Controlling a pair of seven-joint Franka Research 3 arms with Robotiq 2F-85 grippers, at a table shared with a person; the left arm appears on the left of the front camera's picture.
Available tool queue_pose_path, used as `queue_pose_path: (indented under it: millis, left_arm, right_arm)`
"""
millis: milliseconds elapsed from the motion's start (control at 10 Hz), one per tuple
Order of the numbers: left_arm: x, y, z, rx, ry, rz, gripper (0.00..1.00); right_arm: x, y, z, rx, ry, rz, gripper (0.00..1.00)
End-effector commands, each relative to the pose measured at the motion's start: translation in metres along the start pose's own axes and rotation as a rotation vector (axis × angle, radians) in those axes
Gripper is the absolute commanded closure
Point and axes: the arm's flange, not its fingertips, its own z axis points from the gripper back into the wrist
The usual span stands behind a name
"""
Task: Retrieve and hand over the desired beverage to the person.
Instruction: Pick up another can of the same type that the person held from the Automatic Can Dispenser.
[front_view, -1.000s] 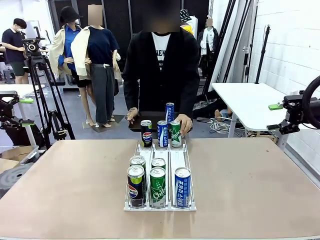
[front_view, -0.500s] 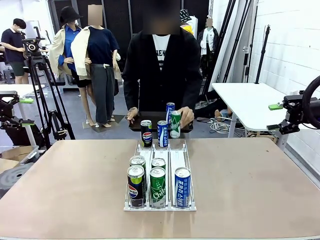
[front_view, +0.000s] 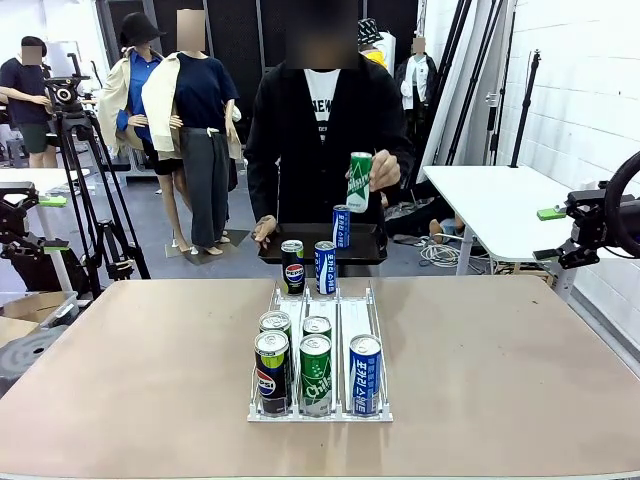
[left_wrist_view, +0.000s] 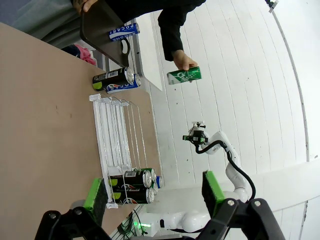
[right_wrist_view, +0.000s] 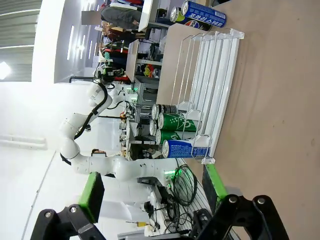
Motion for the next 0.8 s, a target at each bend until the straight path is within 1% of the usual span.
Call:
queue_pose_path:
  millis: [0, 700]
  left_arm:
    - [-0.0001, -0.002, 0.0001, 0.0, 0.001, 0.0, 0.0]
    - [-0.0001, -0.002, 0.0001, 0.0, 0.001, 0.0, 0.0]
  right_arm:
    - [-0.0011, -0.0009, 0.0, -0.01, 0.001, -0.004, 0.0]
    - [-0.0011, -0.0009, 0.0, -0.01, 0.001, -0.004, 0.0]
